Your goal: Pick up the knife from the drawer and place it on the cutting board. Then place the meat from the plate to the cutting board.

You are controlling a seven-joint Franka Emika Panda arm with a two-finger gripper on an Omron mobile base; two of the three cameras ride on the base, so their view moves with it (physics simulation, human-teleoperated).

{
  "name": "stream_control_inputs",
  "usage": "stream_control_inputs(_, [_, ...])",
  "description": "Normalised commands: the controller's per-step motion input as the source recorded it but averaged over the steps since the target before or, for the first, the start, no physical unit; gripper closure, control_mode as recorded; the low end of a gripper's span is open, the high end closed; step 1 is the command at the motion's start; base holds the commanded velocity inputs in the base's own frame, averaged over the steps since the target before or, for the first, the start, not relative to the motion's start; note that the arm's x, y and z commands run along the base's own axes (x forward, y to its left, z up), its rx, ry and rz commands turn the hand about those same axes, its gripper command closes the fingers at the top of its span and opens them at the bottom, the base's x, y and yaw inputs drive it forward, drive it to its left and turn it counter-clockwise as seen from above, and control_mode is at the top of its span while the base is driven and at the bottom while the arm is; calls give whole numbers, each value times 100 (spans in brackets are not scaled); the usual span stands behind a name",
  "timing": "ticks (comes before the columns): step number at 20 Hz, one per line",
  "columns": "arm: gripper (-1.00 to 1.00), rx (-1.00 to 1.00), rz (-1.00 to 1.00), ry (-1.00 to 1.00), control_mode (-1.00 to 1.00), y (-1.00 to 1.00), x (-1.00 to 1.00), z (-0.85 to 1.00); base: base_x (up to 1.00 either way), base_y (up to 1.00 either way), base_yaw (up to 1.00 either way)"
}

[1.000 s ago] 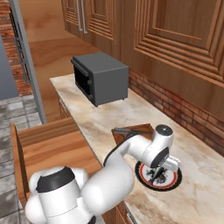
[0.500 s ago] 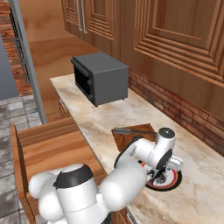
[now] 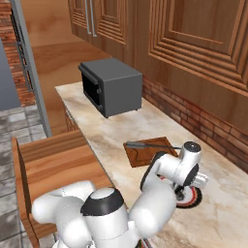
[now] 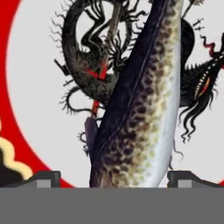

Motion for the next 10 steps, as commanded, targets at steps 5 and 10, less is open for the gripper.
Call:
stream_control_inputs(5, [100,1,0,0,-100,0,-42,-3,0,0,0])
stream_control_inputs(10, [100,5,0,0,-100,13,-98,0,0,0,0])
